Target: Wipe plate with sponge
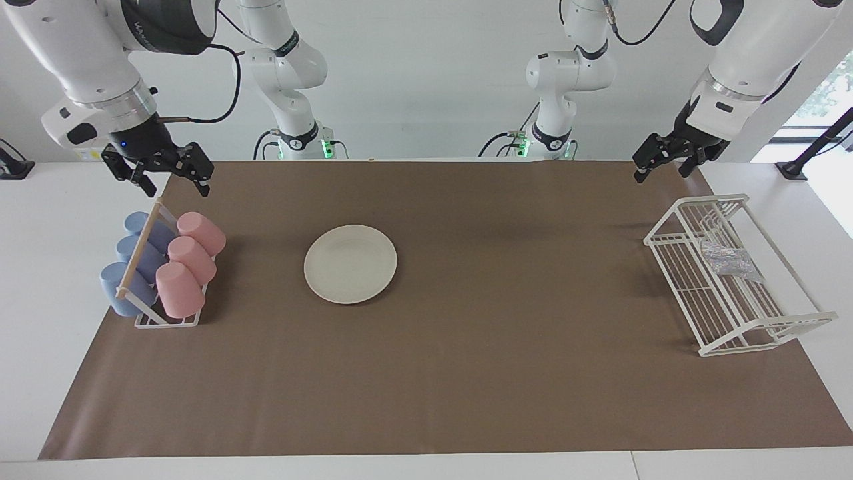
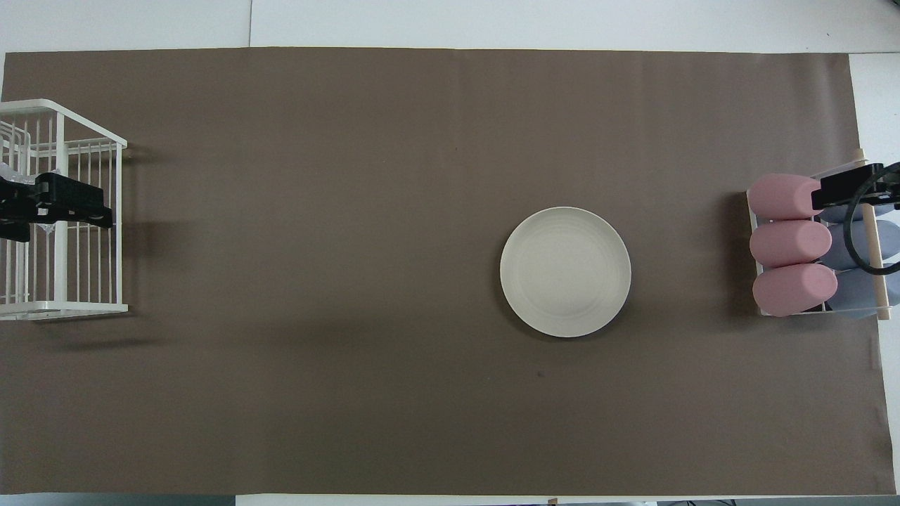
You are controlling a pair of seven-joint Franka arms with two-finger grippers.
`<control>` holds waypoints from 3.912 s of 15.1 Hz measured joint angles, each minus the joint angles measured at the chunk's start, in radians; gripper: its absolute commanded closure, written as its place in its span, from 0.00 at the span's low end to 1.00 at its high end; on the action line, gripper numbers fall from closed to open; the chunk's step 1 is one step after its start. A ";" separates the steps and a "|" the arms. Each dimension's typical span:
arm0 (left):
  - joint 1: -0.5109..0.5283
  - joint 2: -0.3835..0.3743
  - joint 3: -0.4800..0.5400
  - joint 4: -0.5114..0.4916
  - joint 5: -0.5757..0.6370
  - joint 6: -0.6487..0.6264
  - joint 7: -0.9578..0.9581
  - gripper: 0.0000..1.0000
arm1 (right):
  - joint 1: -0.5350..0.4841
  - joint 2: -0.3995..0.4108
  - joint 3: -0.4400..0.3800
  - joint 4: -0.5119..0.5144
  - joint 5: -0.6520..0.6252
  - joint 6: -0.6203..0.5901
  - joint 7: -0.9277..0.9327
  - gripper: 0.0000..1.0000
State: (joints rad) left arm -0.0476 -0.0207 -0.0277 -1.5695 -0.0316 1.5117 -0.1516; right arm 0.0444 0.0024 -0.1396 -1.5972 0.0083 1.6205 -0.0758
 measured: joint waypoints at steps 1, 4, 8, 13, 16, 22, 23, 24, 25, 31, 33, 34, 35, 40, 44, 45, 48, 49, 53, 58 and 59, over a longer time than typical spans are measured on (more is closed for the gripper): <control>0.000 0.000 0.000 0.000 0.000 0.002 0.000 0.00 | 0.000 0.000 0.000 0.000 0.000 0.000 0.000 0.00; 0.000 0.000 0.001 0.000 0.000 0.006 -0.005 0.00 | 0.001 0.000 0.000 0.000 0.000 0.000 0.000 0.00; 0.000 0.000 0.002 0.000 0.000 0.019 -0.016 0.00 | 0.001 0.000 0.003 0.000 0.000 0.000 0.000 0.00; 0.000 0.000 0.002 -0.007 0.000 0.026 -0.032 0.00 | 0.002 0.000 0.005 0.000 0.000 0.000 0.000 0.00; 0.000 0.000 0.000 -0.012 0.000 0.027 -0.060 0.00 | 0.002 0.000 0.009 0.000 0.000 0.000 0.000 0.00; -0.002 -0.005 -0.008 -0.055 0.081 0.083 -0.142 0.00 | 0.003 0.000 0.011 0.000 0.000 0.000 0.000 0.00; -0.006 -0.004 -0.009 -0.066 0.138 0.090 -0.143 0.00 | 0.003 0.000 0.011 0.000 0.000 0.000 0.000 0.00; -0.015 -0.003 -0.010 -0.083 0.202 0.106 -0.145 0.00 | 0.003 0.000 0.011 0.000 0.000 0.000 0.000 0.00; -0.025 0.001 -0.010 -0.105 0.266 0.133 -0.150 0.00 | 0.003 0.000 0.011 0.000 0.000 0.000 0.000 0.00; -0.058 0.128 -0.013 -0.199 0.686 0.266 -0.269 0.00 | 0.003 0.000 0.011 -0.002 0.000 -0.002 0.000 0.00; -0.061 0.182 -0.013 -0.199 0.777 0.300 -0.290 0.00 | 0.003 0.000 0.011 -0.003 0.000 -0.003 0.000 0.00; -0.061 0.199 -0.011 -0.199 0.808 0.310 -0.292 0.00 | 0.003 0.000 0.011 -0.004 0.000 -0.004 0.000 0.00; -0.061 0.211 -0.010 -0.198 0.826 0.317 -0.293 0.00 | 0.003 0.000 0.011 -0.007 0.000 -0.004 0.004 0.00; -0.061 0.252 -0.009 -0.214 0.891 0.340 -0.328 0.00 | 0.002 -0.001 0.011 -0.014 0.002 -0.005 0.116 0.00; -0.058 0.255 -0.002 -0.251 0.935 0.362 -0.360 0.00 | 0.002 -0.001 0.011 -0.016 0.003 -0.006 0.195 0.00; -0.053 0.255 -0.002 -0.255 0.936 0.366 -0.364 0.04 | 0.002 -0.001 0.011 -0.016 0.003 -0.008 0.217 0.00; -0.044 0.255 0.001 -0.258 0.936 0.376 -0.365 0.15 | 0.035 -0.002 0.016 -0.017 0.010 -0.013 0.377 0.00; -0.042 0.255 0.001 -0.259 0.936 0.377 -0.365 0.21 | 0.065 -0.002 0.019 -0.017 0.010 -0.013 0.456 0.00; -0.041 0.255 0.001 -0.260 0.936 0.379 -0.371 0.70 | 0.173 -0.004 0.030 -0.017 0.010 -0.009 0.743 0.00; -0.038 0.255 0.002 -0.260 0.936 0.387 -0.391 1.00 | 0.267 -0.006 0.032 -0.017 0.011 0.017 1.076 0.00; -0.038 0.255 0.002 -0.260 0.937 0.389 -0.393 1.00 | 0.277 -0.007 0.032 -0.017 0.011 0.017 1.129 0.00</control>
State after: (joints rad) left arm -0.0856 0.2340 -0.0258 -1.8294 0.9051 1.9009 -0.5445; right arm 0.3215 -0.0049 -0.1073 -1.6140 0.0190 1.6377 1.0537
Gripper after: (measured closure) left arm 0.960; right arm 0.000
